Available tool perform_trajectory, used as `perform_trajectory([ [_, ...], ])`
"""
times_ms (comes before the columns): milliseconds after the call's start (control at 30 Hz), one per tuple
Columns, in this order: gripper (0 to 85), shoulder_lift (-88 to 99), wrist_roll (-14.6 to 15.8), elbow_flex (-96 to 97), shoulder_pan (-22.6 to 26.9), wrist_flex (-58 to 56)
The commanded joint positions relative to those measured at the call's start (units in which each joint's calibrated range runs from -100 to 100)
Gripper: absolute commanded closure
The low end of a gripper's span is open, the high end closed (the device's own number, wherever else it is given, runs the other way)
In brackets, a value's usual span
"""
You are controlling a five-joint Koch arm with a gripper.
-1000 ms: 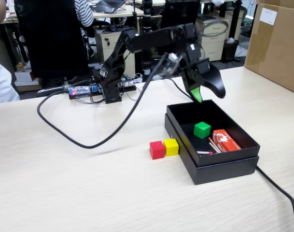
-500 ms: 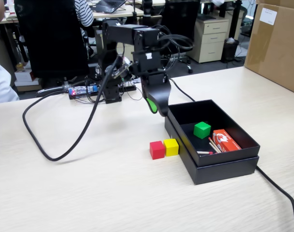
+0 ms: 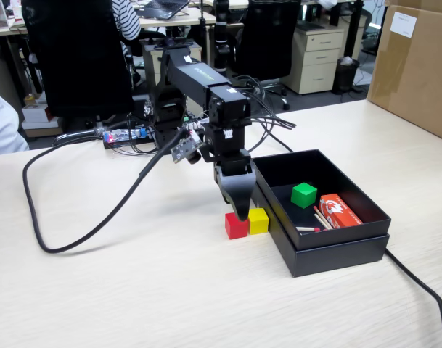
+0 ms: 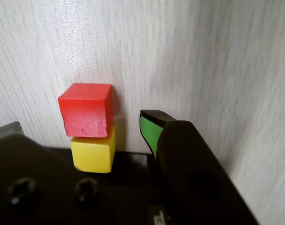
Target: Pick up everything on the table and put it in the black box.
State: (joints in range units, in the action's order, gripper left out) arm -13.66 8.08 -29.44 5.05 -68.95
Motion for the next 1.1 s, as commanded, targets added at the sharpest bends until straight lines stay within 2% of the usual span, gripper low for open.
perform_trajectory([
  [0, 36.7, -1.3, -0.3, -6.3, -0.6, 0.4],
  [300, 38.2, -9.3, -0.4, -10.9, -0.7, 0.4],
  [500, 43.8, -12.3, -0.5, -11.9, -0.8, 0.4],
  [667, 63.0, -12.9, 0.0, -13.7, -1.2, 0.3],
  [733, 74.2, -13.1, 0.2, -15.2, -1.5, 0.5],
  [833, 84.6, -12.6, 0.3, -15.8, -1.9, 0.6],
  [1000, 84.6, -7.5, 0.3, -14.9, -2.3, 0.6],
  [1067, 84.6, 2.2, 0.5, -14.4, -1.9, 0.1],
])
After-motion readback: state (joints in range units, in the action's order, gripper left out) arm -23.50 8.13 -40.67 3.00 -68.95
